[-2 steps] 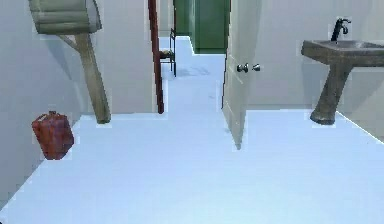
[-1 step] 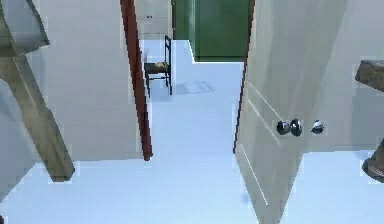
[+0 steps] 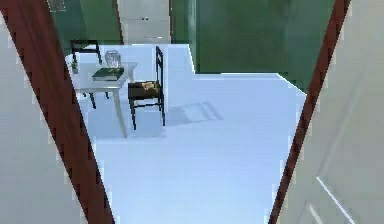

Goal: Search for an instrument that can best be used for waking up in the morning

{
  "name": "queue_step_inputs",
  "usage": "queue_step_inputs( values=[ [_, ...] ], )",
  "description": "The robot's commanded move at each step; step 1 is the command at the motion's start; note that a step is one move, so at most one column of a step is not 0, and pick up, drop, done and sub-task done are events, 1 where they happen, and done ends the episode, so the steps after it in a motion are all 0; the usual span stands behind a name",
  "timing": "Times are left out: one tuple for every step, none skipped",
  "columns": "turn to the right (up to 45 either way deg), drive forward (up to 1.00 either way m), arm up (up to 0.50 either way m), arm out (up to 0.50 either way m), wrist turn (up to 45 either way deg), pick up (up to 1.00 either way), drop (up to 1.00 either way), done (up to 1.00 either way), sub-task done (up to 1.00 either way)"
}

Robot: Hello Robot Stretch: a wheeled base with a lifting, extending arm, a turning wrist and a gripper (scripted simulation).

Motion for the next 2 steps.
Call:
queue_step_inputs(
  values=[
    [0.0, 1.0, 0.0, 0.0, 0.0, 0.0, 0.0, 0.0, 0.0],
    [0.0, 1.0, 0.0, 0.0, 0.0, 0.0, 0.0, 0.0, 0.0]
  ],
)
